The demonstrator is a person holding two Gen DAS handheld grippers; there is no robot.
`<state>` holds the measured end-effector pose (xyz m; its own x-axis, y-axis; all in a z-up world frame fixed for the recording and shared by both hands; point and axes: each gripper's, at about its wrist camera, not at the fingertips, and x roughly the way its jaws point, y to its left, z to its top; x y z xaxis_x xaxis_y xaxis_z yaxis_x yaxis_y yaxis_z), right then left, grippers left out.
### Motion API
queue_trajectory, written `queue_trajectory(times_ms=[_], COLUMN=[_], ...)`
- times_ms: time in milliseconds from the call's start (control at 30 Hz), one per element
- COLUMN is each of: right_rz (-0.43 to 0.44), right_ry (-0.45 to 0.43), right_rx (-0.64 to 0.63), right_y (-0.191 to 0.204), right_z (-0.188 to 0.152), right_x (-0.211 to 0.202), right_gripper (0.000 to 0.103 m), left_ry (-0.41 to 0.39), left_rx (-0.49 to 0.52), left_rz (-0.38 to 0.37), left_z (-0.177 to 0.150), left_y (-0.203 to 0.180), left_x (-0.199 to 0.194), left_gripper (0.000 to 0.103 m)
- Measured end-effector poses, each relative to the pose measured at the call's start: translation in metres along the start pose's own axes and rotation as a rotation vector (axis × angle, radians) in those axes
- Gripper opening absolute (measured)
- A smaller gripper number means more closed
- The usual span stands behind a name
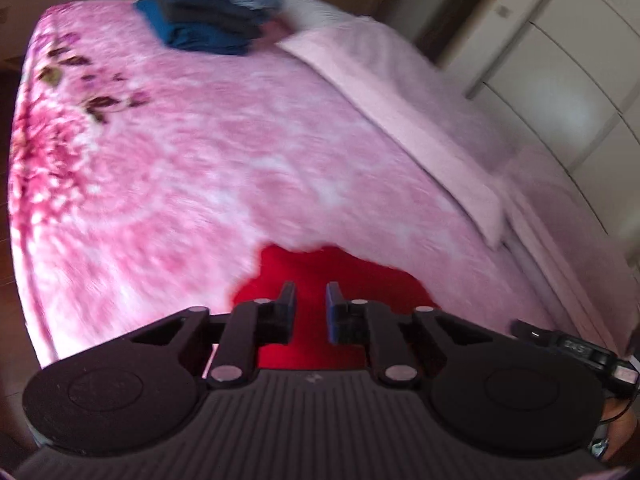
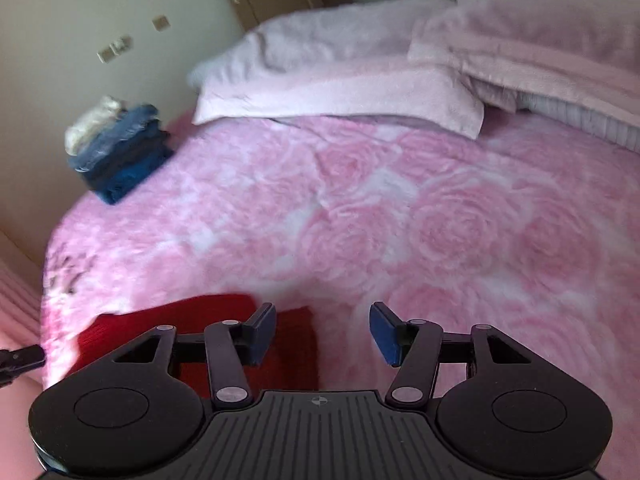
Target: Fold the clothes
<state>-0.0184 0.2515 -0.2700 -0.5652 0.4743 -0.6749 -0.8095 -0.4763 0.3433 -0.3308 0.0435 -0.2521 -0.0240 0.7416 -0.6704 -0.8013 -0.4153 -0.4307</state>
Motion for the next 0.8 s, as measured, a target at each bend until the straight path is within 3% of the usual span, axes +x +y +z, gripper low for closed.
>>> queue_trajectory(times_ms=[100, 167, 233, 300, 467, 633, 700, 800], right_rz=[0.058, 0.065, 0.054, 0.036, -0.009, -0.005, -0.007, 0.026], right_ry=[-0.009, 0.003, 0.024, 0.049, 0.112, 0.157, 0.157, 0.049], right_rx=[-0.079, -0.127, -0.162, -0.191, -0.263, -0.292, -0.240, -0.161], right_y=[0.036, 0.060, 0.070, 0.072, 0.079, 0.080, 0.079, 0.083], right_z=[-0.027, -0.047, -0.060, -0.071, -0.098, -0.095, -0.087, -0.074], right_x=[-0.028, -0.026, -0.017, -0.004, 0.029, 0.036, 0.025, -0.012], right_gripper=[0.056, 0.051, 0.045, 0.044, 0.044, 0.044, 0.044, 0.044], left_ry=[0.022, 0.061, 0.078, 0.044, 0.025, 0.040, 0.011, -0.020], left_rx=[0.072, 0.126, 0.161, 0.144, 0.150, 0.171, 0.205, 0.210], left_rz=[0.007, 0.066, 0.121, 0.120, 0.138, 0.172, 0.183, 0.182], left_z=[-0.021, -0.039, -0.059, -0.073, -0.073, -0.067, -0.061, -0.061], left_y=[-0.027, -0.031, -0.026, -0.014, -0.011, -0.023, -0.035, -0.044], left_x=[0.002, 0.019, 0.034, 0.039, 0.044, 0.035, 0.017, -0.009], left_gripper=[0.010, 0.009, 0.012, 0.014, 0.014, 0.014, 0.010, 0.010])
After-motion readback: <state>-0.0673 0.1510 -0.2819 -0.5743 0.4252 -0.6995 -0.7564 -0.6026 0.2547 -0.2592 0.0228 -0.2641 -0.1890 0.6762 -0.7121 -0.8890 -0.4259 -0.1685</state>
